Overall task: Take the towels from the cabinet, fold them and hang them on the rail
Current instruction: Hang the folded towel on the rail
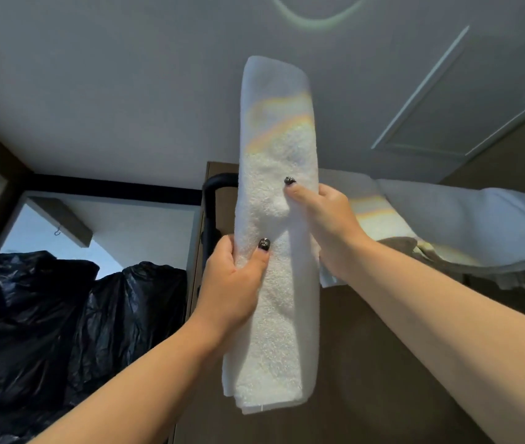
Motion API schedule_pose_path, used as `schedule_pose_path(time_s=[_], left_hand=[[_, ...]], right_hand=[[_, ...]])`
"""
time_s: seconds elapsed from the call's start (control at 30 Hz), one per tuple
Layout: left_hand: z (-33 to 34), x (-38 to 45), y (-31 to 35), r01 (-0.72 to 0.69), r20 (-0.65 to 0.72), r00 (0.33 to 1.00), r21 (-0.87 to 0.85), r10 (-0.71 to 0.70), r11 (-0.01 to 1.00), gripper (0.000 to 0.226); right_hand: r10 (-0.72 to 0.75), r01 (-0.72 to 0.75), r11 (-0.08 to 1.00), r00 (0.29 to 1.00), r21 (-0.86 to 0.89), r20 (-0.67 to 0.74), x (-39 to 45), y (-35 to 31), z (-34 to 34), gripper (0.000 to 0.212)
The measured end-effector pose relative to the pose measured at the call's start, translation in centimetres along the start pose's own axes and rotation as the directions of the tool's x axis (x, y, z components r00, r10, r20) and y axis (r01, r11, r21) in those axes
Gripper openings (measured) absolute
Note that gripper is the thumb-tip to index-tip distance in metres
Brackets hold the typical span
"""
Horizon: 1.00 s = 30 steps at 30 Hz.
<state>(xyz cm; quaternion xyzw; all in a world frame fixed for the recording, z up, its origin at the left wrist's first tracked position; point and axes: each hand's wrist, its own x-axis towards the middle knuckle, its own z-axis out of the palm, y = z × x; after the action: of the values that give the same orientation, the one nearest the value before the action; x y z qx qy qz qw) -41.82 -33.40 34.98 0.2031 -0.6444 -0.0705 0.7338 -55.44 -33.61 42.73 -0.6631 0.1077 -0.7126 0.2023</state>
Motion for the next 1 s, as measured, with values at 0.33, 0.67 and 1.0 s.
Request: schedule_pose_path(time_s=[0.33,0.67,1.0], left_hand=[[2.5,6.0,4.4,-0.097,-0.058,0.993,0.055,0.1,0.994,0.025],[3.4,6.5,3.9,0.055,0.048,0.997,0.021,-0.055,0.998,0.079],[2.2,7.1,1.2,0.075,0.072,0.993,0.204,-0.092,0.976,0.05]], right_hand=[[-0.148,0.142,0.983,0.988,-0.117,-0.043,4.2,-4.6,-1.4,0.016],[-0.128,0.103,0.982,0.979,-0.156,-0.16,9.4,-6.5,0.7,0.017],[-0.101,-0.078,0.857,0.944,-0.509,-0.315,12.4,-3.5,2.3,0.03]])
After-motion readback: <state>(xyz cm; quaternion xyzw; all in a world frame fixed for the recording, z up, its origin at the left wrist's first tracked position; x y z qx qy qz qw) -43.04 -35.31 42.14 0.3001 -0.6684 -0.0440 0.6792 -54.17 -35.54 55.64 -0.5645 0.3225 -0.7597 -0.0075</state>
